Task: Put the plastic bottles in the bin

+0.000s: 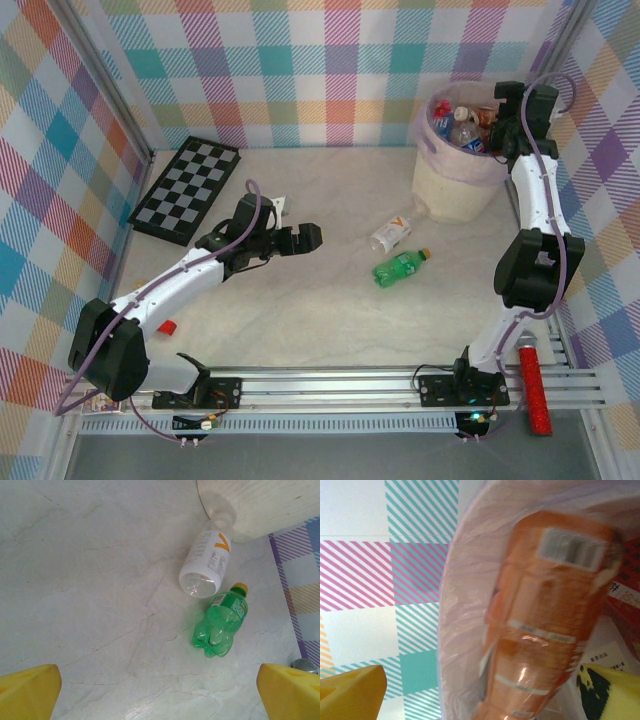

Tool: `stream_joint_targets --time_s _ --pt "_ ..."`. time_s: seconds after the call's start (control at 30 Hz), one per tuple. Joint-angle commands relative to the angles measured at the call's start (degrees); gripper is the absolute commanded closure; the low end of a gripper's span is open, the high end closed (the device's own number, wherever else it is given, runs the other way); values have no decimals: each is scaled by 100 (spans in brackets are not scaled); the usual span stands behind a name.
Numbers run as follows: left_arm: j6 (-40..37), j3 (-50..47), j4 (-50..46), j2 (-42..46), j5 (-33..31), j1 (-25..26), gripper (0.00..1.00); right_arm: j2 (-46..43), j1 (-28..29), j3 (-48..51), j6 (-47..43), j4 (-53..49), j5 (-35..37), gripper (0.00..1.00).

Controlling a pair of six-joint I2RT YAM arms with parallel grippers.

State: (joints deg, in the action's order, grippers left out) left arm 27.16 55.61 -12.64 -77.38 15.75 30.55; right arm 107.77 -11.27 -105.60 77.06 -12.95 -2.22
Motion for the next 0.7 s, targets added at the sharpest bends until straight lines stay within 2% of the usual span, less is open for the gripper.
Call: stream_joint_targets --time_s 0.0,0.2,0.37,0.67 --pt "-127 -14 -72 106 7 -57 0 -384 29 -245 -121 120 -279 6" --pt "-123 53 -63 49 69 -62 0 -620 174 -103 -22 194 -506 12" --pt "-151 62 -72 23 48 -57 0 -1109 256 132 -249 17 -429 11" --pt "-198 254 -36 -323 160 -60 0 -1887 491 103 -907 -1640 -497 8"
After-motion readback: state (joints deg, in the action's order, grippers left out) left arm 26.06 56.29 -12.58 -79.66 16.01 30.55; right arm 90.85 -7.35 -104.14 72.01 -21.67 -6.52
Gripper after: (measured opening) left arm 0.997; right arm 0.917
